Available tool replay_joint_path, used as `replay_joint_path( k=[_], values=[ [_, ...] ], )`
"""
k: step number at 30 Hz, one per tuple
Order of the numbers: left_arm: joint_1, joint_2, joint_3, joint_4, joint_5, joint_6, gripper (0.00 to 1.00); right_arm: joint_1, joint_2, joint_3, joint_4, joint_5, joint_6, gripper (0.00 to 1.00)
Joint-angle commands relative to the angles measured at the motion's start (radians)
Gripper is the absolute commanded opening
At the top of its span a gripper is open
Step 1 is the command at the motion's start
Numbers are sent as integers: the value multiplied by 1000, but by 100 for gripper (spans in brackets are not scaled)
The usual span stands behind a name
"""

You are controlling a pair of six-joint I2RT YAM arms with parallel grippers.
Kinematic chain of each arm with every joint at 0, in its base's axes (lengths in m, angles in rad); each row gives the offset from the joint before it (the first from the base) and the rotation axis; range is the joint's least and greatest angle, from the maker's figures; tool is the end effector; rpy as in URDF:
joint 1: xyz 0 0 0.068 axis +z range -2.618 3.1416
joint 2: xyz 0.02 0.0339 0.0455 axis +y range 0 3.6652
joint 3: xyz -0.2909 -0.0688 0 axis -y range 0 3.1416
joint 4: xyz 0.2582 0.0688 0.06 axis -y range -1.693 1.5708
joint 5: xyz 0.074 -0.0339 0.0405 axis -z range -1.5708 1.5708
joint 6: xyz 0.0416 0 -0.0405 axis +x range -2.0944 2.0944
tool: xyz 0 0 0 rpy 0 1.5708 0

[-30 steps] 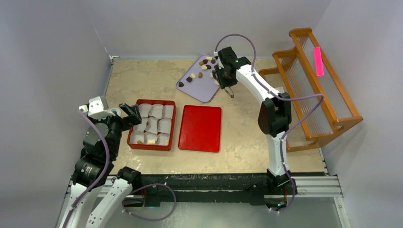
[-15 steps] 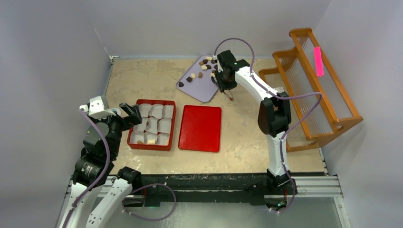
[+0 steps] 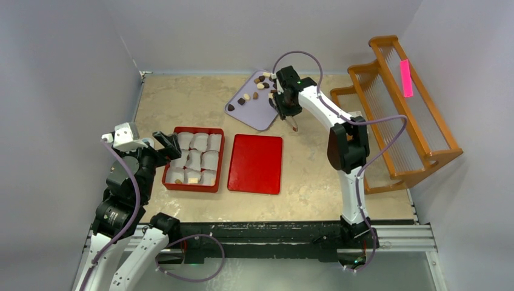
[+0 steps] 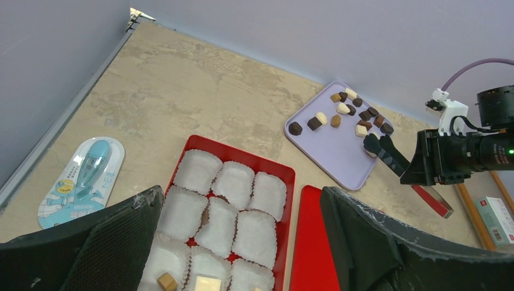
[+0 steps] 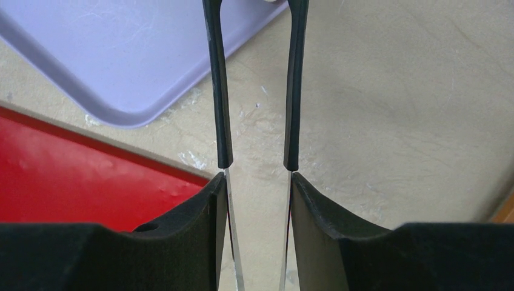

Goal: Pack the chocolate

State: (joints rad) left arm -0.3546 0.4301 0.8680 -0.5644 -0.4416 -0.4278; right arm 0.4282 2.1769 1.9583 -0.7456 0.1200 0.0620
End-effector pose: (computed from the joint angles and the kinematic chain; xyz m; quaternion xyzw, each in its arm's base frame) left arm 0.0762 -0.0093 0.3845 -0.1715 0.7264 -0.0940 0.6589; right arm 0.4719 0.2099 0.2604 -0.1558 0.9400 0.0168 0.3031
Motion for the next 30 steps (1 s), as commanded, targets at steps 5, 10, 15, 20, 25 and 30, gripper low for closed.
replay_joint_path(
  k=[5, 10, 15, 20, 25, 30],
  values=[
    [3, 3, 7, 21, -3, -11, 100, -10, 48, 73, -12, 28, -29, 43],
    [3, 7, 6, 21, -6, -11, 100, -12, 60, 94, -38, 44, -30, 43],
    [3, 7, 6, 23, -5, -11, 100, -13, 48, 104, -58, 50, -25, 43],
    [3, 9, 7, 24, -3, -11, 100, -13, 46, 112, -71, 22, -28, 43],
    [3, 8, 6, 23, -3, -11, 100, -12, 78, 147, -120, 23, -28, 44],
    [3, 7, 7, 22, -3, -11, 100, -13, 87, 160, -130, 26, -25, 45]
  ],
)
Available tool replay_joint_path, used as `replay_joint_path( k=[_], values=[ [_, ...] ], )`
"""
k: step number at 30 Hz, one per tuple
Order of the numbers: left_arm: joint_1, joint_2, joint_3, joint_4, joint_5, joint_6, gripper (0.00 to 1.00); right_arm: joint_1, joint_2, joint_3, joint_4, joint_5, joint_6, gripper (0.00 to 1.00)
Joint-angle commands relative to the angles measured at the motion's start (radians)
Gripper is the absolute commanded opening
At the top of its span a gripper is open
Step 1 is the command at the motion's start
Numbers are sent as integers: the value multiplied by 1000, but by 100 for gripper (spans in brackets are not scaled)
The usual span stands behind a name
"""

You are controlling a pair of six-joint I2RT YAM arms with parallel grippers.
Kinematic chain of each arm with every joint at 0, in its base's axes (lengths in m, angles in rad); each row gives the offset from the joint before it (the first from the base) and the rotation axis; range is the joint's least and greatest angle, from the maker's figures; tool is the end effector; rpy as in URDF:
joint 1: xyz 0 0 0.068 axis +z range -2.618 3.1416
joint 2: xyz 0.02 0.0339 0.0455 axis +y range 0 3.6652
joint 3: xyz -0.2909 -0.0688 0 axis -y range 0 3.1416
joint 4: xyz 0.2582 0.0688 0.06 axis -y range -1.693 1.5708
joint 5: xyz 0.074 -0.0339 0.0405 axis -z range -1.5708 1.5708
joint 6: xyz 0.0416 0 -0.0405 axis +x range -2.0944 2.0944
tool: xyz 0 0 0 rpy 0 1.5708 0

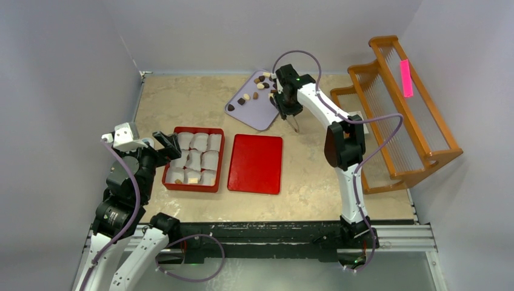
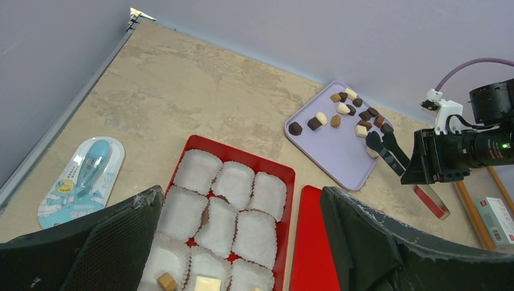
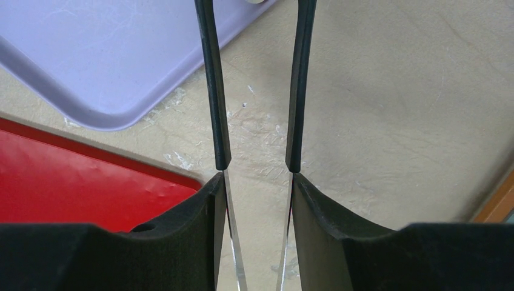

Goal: Pack the chocolate

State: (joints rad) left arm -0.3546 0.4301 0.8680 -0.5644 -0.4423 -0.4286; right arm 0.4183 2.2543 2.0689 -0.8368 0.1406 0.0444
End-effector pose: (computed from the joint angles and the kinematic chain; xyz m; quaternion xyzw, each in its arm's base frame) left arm 0.0762 -0.0092 0.3845 -0.1720 0.7262 -0.0940 0.6589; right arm 0.4854 0.2094 0.2521 -0.1598 0.9470 -0.0039 0.2785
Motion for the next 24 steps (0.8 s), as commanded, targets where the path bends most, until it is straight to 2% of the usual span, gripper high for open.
replay_joint_path(
  k=[1, 16, 24],
  values=[
    [3, 7, 6, 23, -3, -10, 100, -4, 12, 53, -41, 2, -10, 45],
    [3, 5, 6, 23, -6, -10, 100, -3, 60, 85, -81, -11, -6, 44],
    [3, 2, 7, 21, -9, -10, 100, -1, 26, 61, -34, -27, -13, 35]
  ],
)
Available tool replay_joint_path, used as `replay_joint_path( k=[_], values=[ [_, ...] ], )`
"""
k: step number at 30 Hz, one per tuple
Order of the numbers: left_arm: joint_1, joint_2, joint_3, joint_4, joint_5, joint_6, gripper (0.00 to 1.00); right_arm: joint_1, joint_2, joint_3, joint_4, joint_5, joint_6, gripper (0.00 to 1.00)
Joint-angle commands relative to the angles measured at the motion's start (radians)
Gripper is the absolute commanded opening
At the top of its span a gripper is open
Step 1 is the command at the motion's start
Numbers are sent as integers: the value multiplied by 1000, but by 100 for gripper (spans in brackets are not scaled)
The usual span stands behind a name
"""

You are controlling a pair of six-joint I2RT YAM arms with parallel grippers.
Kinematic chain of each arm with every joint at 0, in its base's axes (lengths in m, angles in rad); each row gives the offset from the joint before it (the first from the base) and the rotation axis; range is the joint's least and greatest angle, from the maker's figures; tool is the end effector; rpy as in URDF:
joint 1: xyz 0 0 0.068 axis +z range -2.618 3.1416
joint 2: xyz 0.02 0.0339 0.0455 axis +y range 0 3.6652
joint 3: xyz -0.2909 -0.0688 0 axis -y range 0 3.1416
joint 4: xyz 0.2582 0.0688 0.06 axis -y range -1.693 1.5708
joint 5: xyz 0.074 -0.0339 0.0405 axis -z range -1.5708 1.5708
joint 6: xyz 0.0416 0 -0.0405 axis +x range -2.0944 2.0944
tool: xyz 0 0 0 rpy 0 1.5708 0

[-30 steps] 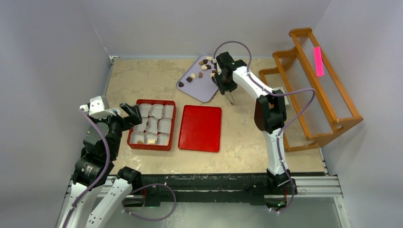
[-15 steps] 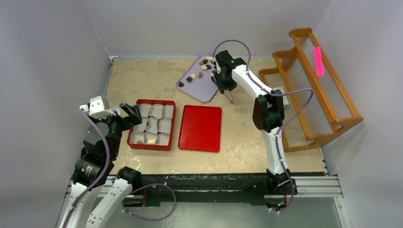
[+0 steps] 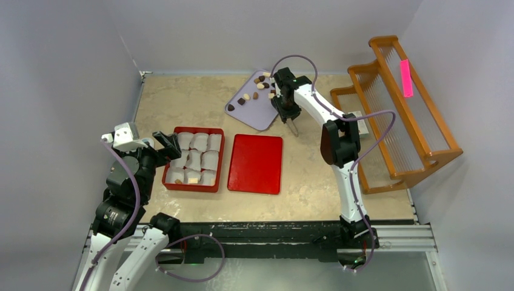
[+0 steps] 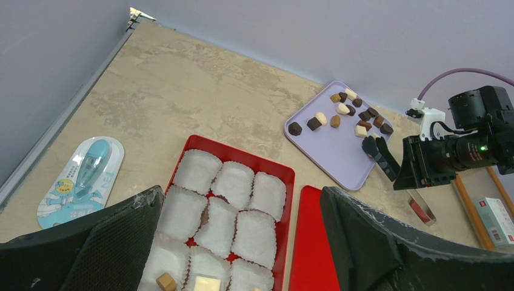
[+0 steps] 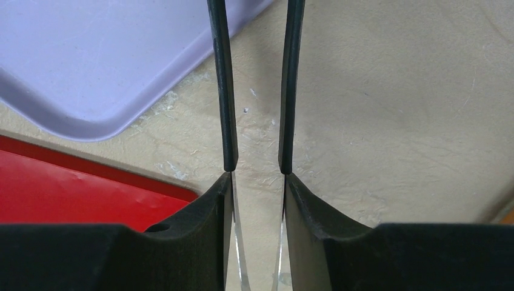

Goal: Pack the chocolate

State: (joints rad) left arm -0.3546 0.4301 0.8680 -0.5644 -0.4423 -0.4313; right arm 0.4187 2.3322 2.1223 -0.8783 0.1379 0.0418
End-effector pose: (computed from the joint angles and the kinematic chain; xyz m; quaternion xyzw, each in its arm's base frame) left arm 0.0762 -0.0092 0.3845 -0.1730 0.7260 -0.0949 0.6588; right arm 0.4949 0.2140 0.2269 -0.1653 0.9547 -0.0107 0.2474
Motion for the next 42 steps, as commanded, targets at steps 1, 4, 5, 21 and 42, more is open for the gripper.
replay_joint_path(
  k=[1, 4, 5, 21, 42],
  values=[
    [3, 2, 7, 21, -8, -7, 100, -2, -58, 6, 10, -31, -11, 34],
    [3, 1, 7, 23, -6, -7, 100, 0, -74, -2, 11, -60, -14, 32],
    [3, 0, 7, 23, -6, -7, 100, 1, -81, -8, 14, -68, -14, 32],
    [3, 1, 6, 24, -6, -4, 100, 75, -268, -165, 157, -254, 11, 29],
    [3, -23, 10, 18, -33, -12, 100, 531, -403, -312, 130, -159, -8, 31]
  ],
)
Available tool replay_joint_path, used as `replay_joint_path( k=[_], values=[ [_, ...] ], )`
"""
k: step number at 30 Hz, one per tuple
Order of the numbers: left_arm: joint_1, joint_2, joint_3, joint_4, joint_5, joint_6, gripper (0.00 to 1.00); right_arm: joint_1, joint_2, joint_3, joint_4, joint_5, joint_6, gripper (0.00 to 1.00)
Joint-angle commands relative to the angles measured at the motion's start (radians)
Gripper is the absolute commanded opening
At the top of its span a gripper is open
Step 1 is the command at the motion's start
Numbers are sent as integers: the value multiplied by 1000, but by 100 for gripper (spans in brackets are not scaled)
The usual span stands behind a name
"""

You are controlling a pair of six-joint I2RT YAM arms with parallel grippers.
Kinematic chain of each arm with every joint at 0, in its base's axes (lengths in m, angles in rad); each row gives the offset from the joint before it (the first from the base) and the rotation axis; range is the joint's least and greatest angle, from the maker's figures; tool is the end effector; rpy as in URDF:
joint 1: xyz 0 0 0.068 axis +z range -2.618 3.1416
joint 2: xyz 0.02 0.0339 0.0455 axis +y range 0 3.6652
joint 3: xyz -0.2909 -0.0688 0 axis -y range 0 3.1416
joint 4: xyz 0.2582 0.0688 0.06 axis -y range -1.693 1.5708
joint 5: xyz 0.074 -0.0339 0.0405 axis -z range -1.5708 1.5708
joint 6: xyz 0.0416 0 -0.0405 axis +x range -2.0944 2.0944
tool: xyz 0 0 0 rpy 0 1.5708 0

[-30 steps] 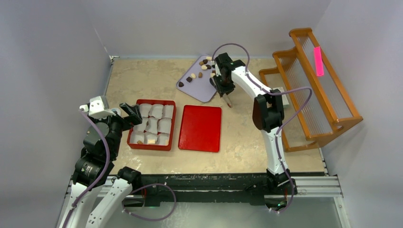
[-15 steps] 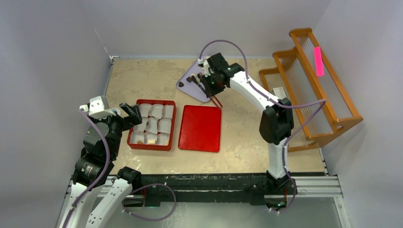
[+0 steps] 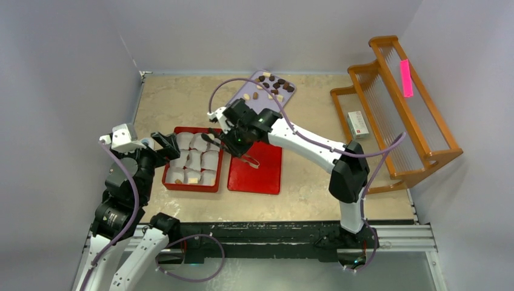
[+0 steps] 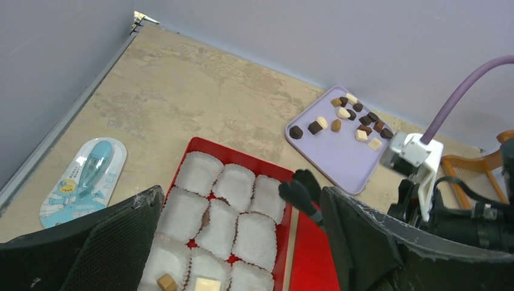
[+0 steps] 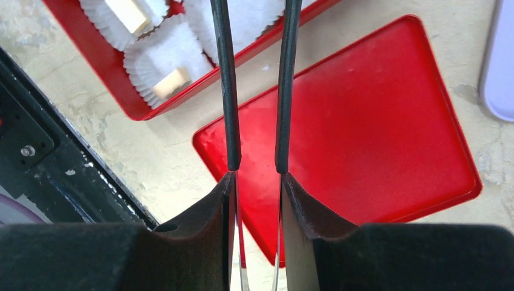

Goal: Pack the chocolate

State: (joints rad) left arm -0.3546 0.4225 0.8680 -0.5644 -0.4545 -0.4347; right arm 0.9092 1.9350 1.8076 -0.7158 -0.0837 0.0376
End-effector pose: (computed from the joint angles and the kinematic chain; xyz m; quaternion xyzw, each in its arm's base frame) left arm 0.0743 -0.0080 0.3850 -0.1786 0.7221 -0.0931 0.6618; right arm 0.2824 0.3683 0.3258 -0.4077 0.8402 0.1969 0.2986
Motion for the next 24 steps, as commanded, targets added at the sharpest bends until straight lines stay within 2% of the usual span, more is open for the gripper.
replay_joint_path(
  k=[1, 16, 24],
  values=[
    [4, -18, 11, 18, -21, -9, 100, 50, 1, 6, -41, 71, -2, 31],
    [4, -22, 10, 17, -26, -12, 100, 112, 71, 18, -70, 85, 2, 34],
    [4, -21, 10, 17, -26, -12, 100, 122, 105, 40, -92, 76, -8, 39]
  ],
)
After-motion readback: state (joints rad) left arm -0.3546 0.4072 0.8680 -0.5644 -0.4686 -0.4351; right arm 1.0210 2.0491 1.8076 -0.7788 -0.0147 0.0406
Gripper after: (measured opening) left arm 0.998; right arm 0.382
